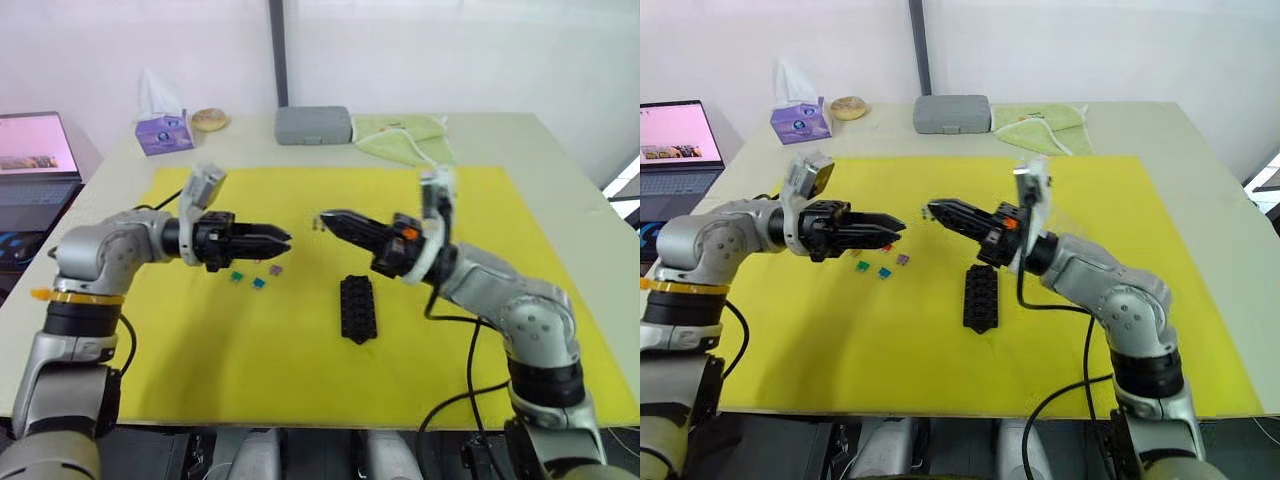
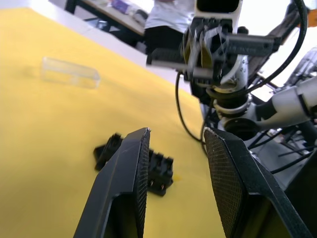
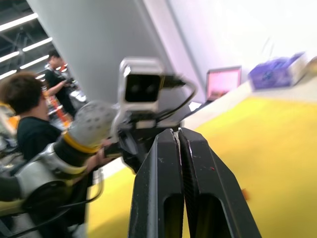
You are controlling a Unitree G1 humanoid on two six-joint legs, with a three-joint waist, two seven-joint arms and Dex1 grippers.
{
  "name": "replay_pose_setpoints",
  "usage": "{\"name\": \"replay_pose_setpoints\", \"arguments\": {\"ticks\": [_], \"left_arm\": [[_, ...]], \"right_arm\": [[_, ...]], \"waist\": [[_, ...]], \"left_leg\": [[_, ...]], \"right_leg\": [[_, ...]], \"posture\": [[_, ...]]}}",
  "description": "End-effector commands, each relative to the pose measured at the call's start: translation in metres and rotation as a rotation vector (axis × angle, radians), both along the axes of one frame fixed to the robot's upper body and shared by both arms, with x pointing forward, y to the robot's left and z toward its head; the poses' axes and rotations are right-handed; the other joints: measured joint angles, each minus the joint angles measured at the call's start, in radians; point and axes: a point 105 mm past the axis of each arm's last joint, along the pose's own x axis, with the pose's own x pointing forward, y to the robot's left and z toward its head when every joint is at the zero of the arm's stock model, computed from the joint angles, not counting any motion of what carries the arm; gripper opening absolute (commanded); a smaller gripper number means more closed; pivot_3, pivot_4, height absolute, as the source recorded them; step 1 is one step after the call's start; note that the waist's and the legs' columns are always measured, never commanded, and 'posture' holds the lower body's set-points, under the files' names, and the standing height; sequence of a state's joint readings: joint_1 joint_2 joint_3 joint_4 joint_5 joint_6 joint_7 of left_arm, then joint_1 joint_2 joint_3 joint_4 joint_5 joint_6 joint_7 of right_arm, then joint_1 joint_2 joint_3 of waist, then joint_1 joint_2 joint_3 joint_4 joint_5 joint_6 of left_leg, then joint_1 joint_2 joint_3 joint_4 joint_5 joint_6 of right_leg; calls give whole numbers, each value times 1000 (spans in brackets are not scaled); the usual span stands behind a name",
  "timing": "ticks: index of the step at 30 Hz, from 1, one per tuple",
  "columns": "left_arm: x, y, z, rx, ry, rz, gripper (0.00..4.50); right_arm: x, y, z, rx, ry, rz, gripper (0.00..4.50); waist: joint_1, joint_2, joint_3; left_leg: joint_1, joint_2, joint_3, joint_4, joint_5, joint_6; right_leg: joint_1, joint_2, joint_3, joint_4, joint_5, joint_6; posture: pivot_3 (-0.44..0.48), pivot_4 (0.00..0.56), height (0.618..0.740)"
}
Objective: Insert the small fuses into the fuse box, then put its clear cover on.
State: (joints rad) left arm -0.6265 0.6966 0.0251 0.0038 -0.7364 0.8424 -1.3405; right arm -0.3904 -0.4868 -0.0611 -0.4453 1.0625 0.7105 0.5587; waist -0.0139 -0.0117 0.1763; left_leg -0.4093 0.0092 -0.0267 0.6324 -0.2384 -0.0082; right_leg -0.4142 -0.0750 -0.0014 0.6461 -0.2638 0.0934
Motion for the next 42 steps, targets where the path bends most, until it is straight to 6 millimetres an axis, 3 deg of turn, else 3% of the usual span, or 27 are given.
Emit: {"name": "replay_pose_setpoints", "arguments": {"ticks": [1,6,10,21,42], "left_arm": [[-22,-4,1,-4,-86,-12,1812],[-57,-11,-48,136,-191,-45,1812],[-61,-11,-66,179,-243,-36,1812],[-59,-12,-70,171,-241,-34,1812],[-56,-11,-70,194,-222,-61,1812]], "right_arm": [[-24,-17,3,21,-74,105,0],[-31,-29,-45,-115,-95,97,0],[-29,-28,-64,-165,-137,88,0],[-31,-31,-99,-233,-170,76,0],[-32,-33,-117,-265,-165,55,0]], "waist": [[1,0,0],[-2,0,0],[2,0,0],[2,0,0],[1,0,0]], "left_leg": [[0,0,0,0,0,0],[3,2,0,0,0,0],[4,2,0,0,0,0],[4,2,0,0,0,0],[5,2,0,0,0,0]], "right_leg": [[0,0,0,0,0,0],[3,1,0,0,0,-1],[4,1,0,0,-2,-5],[4,2,0,0,-1,-2],[5,2,0,0,-1,-2]], "posture": [[0,150,740],[0,150,740],[0,150,740],[0,150,740],[0,150,740]]}}
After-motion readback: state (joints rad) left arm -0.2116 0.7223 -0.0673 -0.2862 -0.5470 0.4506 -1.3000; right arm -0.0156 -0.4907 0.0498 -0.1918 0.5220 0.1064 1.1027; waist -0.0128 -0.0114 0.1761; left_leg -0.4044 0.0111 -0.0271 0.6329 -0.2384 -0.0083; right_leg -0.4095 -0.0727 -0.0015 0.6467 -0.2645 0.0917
